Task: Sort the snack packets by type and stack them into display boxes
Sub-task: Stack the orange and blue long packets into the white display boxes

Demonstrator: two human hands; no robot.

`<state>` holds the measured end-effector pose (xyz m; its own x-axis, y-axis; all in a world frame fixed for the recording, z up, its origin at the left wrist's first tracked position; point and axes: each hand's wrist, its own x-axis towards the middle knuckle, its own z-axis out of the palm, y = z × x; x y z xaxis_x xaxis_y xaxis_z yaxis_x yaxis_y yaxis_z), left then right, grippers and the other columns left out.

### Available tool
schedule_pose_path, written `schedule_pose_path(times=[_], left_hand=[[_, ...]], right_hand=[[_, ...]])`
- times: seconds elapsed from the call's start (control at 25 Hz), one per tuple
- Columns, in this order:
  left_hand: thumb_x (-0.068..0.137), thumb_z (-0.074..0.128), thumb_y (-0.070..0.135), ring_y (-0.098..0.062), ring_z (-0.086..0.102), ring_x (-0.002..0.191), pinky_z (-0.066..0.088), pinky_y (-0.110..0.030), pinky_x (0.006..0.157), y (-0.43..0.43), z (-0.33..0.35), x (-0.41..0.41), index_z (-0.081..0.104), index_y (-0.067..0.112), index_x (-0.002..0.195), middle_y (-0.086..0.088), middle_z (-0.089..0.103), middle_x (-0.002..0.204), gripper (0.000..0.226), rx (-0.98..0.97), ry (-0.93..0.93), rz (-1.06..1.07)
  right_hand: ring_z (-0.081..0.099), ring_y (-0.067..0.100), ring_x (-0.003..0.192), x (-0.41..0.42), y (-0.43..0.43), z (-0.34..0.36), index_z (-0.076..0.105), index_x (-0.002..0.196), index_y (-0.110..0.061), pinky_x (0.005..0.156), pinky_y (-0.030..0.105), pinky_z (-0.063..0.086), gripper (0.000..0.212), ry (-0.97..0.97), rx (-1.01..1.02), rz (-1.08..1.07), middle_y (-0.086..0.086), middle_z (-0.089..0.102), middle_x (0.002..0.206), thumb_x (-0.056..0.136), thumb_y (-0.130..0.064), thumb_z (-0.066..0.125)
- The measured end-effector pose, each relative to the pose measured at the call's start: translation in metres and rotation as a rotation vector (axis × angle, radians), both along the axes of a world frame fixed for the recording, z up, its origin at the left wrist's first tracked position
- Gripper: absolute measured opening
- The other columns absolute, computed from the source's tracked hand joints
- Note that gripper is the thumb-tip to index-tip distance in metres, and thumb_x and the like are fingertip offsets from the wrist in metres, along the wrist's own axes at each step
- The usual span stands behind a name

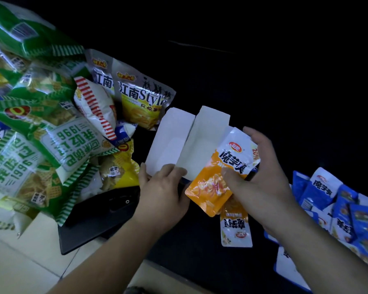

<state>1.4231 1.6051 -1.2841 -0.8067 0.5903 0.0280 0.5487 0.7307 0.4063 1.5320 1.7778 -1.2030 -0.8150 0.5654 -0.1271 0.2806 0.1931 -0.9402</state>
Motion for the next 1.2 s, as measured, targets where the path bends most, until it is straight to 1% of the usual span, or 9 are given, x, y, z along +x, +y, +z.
schedule_pose_path(times=[0.12,0.28,0.4,0.6,0.68,0.8,0.92,1.08,1.2], left_hand=[[0.092,0.05,0.04,-0.009,0.065,0.105,0.011,-0.06,0.118,0.004,0.0,0.028,0.062,0.033,0.109,0.015,0.063,0.109,0.023,0.033,0.012,-0.038],[0.089,0.057,0.027,-0.007,0.062,0.107,0.025,-0.047,0.116,-0.006,0.001,0.045,0.062,0.033,0.115,0.018,0.063,0.114,0.027,0.151,0.004,-0.058],[0.084,0.056,0.012,-0.009,0.058,0.109,0.051,-0.035,0.092,-0.019,0.01,0.033,0.064,0.024,0.122,0.012,0.06,0.121,0.041,0.404,-0.049,0.052],[0.099,0.048,0.046,-0.002,0.025,0.15,0.046,-0.046,0.11,-0.019,0.015,0.016,0.033,0.042,0.157,0.024,0.023,0.162,0.059,0.561,-0.315,0.073],[0.098,0.051,0.059,0.001,0.021,0.152,0.046,-0.042,0.111,-0.017,0.012,0.013,0.016,0.048,0.16,0.027,0.015,0.165,0.072,0.558,-0.369,0.029],[0.095,0.069,0.043,0.017,0.007,0.148,0.039,-0.026,0.112,-0.02,0.004,0.012,-0.008,0.045,0.161,0.036,0.009,0.162,0.101,0.474,-0.315,-0.022],[0.093,0.073,0.036,0.027,0.001,0.14,0.029,-0.013,0.109,-0.025,-0.002,0.01,-0.012,0.045,0.16,0.05,0.002,0.15,0.108,0.446,-0.327,0.011],[0.092,0.074,0.037,0.027,0.006,0.137,0.032,-0.018,0.109,-0.028,-0.005,0.01,-0.01,0.046,0.16,0.058,0.002,0.14,0.108,0.428,-0.329,0.031],[0.091,0.074,0.037,0.034,0.001,0.133,0.027,-0.012,0.108,-0.028,-0.005,0.009,-0.007,0.044,0.161,0.061,0.001,0.139,0.108,0.427,-0.339,0.038]], right_hand=[[0.059,-0.023,0.085,0.003,0.003,0.008,0.031,0.144,-0.057,0.053,0.005,0.047,0.077,0.021,0.037,0.052,-0.05,0.054,0.09,0.095,-0.014,0.071],[0.057,-0.026,0.085,0.004,0.003,0.017,0.028,0.147,-0.055,0.053,0.002,0.045,0.078,0.021,0.094,0.114,-0.058,0.047,0.089,0.096,-0.013,0.07],[0.054,-0.03,0.087,0.0,0.003,0.018,0.027,0.15,-0.052,0.055,-0.002,0.043,0.079,0.026,0.119,0.124,-0.063,0.041,0.09,0.096,-0.012,0.069],[0.055,-0.016,0.104,-0.029,-0.006,0.023,0.025,0.154,-0.048,0.064,0.019,0.058,0.079,0.177,0.208,0.126,-0.061,0.044,0.097,0.097,-0.013,0.067],[0.056,-0.023,0.1,-0.049,-0.008,0.021,0.023,0.157,-0.043,0.061,0.011,0.054,0.079,0.211,0.245,0.125,-0.065,0.038,0.103,0.098,-0.011,0.066],[0.049,-0.028,0.105,-0.08,-0.008,0.006,0.02,0.158,-0.043,0.071,0.0,0.046,0.081,0.223,0.329,0.124,-0.048,0.035,0.133,0.099,-0.015,0.067],[0.044,-0.023,0.116,-0.094,-0.011,-0.007,0.019,0.159,-0.042,0.082,0.004,0.045,0.08,0.172,0.481,0.127,-0.015,0.036,0.155,0.099,-0.018,0.067],[0.044,0.018,0.12,-0.101,-0.006,-0.024,0.038,0.154,-0.03,0.1,0.046,0.043,0.085,0.151,0.898,0.025,0.004,0.058,0.132,0.082,-0.017,0.082],[0.044,0.024,0.121,-0.106,0.0,-0.032,0.047,0.142,-0.031,0.098,0.044,0.038,0.082,0.046,0.895,-0.002,0.001,0.059,0.126,0.072,-0.021,0.089]])
